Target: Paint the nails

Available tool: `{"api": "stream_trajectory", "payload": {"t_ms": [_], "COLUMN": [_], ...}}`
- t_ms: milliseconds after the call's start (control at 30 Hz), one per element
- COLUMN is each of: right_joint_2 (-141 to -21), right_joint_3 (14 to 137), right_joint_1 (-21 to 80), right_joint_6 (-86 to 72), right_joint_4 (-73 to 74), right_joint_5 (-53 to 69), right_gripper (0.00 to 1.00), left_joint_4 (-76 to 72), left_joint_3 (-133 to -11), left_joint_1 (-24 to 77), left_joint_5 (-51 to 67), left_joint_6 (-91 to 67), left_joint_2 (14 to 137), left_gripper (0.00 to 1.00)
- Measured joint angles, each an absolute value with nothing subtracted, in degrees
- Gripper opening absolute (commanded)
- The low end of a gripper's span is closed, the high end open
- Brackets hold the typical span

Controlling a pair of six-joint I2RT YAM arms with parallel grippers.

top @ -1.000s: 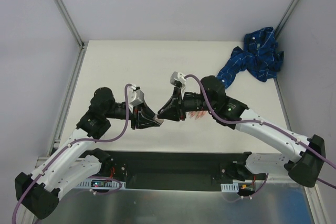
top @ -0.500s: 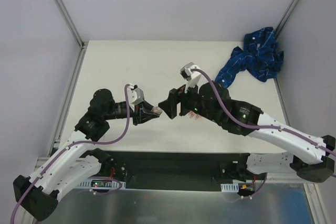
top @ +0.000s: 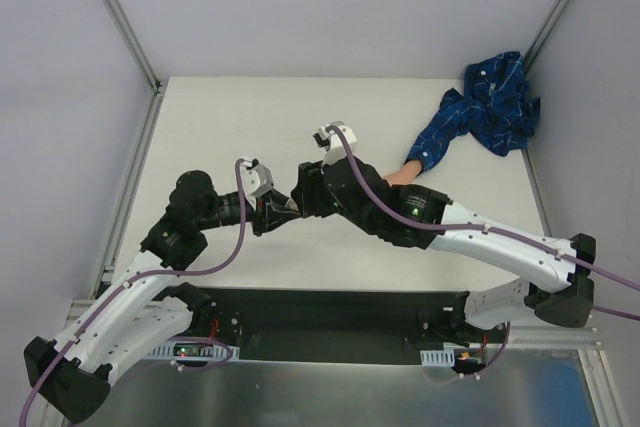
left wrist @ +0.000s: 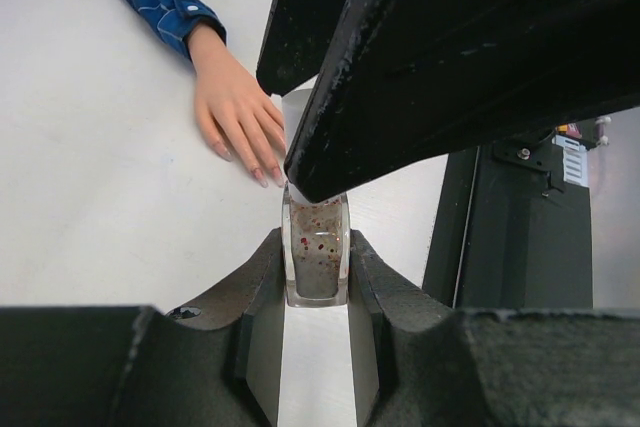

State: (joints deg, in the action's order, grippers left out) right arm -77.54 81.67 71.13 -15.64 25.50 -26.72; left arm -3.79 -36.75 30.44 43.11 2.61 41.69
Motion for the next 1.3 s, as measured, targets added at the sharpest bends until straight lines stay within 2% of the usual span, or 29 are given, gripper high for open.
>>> {"api": "stream_trajectory", "payload": {"t_ms": [267,367,400,433,533,600,633,767,833,933,1033,1067,1100,1133,1200,1233,1300], "right_joint_2": [-78.19,-78.28,-78.28,-78.28,-77.65,-75.66,-74.32,-67.11,-66.72,-68.27,-68.27,-68.27,-68.25,-68.20,-67.94,-67.83,-67.77], "right_joint_3": [81.60,80.84,80.53,80.09,78.56,75.66,73.73,61.36,59.42,59.27,58.57,58.50,58.48,58.48,58.63,59.00,61.23], "right_joint_1": [71.13,71.13,71.13,71.11,70.59,68.79,67.46,58.28,54.94,52.95,52.53,52.51,52.47,52.47,52.47,52.60,52.95], "right_joint_6": [-17.98,-18.46,-18.55,-18.68,-17.74,-14.72,-12.12,-2.15,0.10,2.37,3.79,3.95,3.95,3.88,3.31,2.39,-0.05], "right_joint_4": [24.47,23.75,23.62,23.16,21.91,19.09,17.10,4.03,1.02,-1.69,-3.36,-3.64,-3.73,-3.77,-3.18,-2.11,2.15], "right_joint_5": [-25.45,-25.32,-25.36,-25.30,-24.86,-19.29,-14.74,16.71,28.91,38.81,42.78,43.13,43.35,43.16,41.80,40.21,34.48], "right_gripper": [0.38,0.21,0.08,0.02,0.00,0.00,0.00,0.00,0.00,0.00,0.00,0.01,0.09,0.32,0.42,0.54,0.62], "left_joint_4": [-3.79,-3.79,-3.79,-3.73,-3.31,-3.14,-3.16,-2.79,-2.96,-3.09,-3.11,-3.18,-3.29,-3.51,-3.62,-3.81,-4.01], "left_joint_3": [-36.75,-36.75,-36.75,-36.75,-36.75,-36.75,-36.75,-36.77,-36.77,-36.77,-36.77,-36.77,-36.77,-36.77,-36.77,-36.77,-36.80], "left_joint_1": [30.44,30.44,30.44,30.44,30.39,30.33,30.30,30.04,30.04,29.89,29.91,29.91,29.91,29.91,29.93,29.98,30.06], "left_joint_5": [42.89,42.92,42.94,42.98,43.75,45.69,46.81,56.86,61.82,64.97,67.20,67.48,67.55,67.42,66.35,65.41,63.00], "left_joint_6": [2.61,2.61,2.61,2.61,2.63,2.63,2.61,1.52,0.34,-1.02,-1.87,-2.11,-2.22,-2.24,-2.09,-1.50,-0.34], "left_joint_2": [41.60,41.60,41.60,41.63,42.04,42.44,42.59,43.16,43.77,43.81,43.81,43.81,43.81,43.81,43.79,43.75,43.31], "left_gripper": [0.00,0.00,0.00,0.00,0.00,0.00,0.00,0.00,0.00,0.00,0.00,0.00,0.00,0.00,0.00,0.00,0.00]}}
